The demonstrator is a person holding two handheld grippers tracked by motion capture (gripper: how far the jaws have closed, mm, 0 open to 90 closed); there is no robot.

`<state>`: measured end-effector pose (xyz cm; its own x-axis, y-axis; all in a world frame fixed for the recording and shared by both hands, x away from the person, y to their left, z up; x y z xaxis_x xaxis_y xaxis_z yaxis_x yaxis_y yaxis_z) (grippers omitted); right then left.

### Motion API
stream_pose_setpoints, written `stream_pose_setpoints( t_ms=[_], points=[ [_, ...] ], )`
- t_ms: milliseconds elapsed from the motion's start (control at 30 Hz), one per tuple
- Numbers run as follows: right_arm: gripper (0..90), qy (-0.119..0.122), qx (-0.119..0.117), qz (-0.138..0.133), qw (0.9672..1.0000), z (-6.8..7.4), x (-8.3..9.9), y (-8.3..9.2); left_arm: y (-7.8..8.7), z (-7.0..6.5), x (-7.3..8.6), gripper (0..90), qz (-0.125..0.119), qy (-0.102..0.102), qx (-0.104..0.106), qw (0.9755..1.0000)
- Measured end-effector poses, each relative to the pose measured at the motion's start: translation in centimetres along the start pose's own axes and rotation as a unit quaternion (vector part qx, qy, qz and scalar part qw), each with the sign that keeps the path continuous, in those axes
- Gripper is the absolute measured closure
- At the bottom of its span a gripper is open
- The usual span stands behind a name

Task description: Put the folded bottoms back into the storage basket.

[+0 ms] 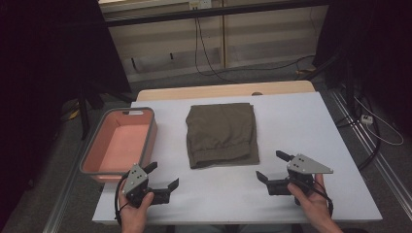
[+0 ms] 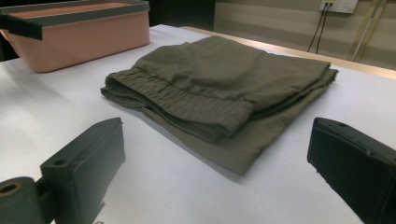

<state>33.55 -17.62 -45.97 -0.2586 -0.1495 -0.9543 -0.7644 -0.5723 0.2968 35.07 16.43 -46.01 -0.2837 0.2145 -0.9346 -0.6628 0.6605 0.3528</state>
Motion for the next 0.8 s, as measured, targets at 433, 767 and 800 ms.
stream_pose_setpoints(
  t_ms=[433,767,800],
  points=[
    [4.4,0.018,-0.035,0.016,0.9991,2.2,-0.5,-2.7,-0.1,0.0,0.0,3.5,0.003,-0.003,0.0,1.0],
    [4.1,0.021,-0.047,0.051,0.9974,2.8,-1.0,-4.9,-0.2,0.0,0.1,3.6,0.007,-0.003,0.001,1.0],
    [4.2,0.022,-0.047,0.055,0.9971,2.8,-1.0,-5.2,-0.2,0.0,0.1,3.6,0.008,-0.002,0.002,1.0]
  ],
)
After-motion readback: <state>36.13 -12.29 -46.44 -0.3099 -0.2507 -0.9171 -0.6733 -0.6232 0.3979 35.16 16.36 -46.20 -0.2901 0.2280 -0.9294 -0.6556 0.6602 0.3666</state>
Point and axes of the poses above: each handheld gripper's, and its own axes: y roughly backward along the jaws, x roughly out of its underside, z roughly to its left, the point moved 8 cm from there along -y, roughly forward along the jaws, and after that the axes turned 1 degree about -z, right-handed, at the moved point
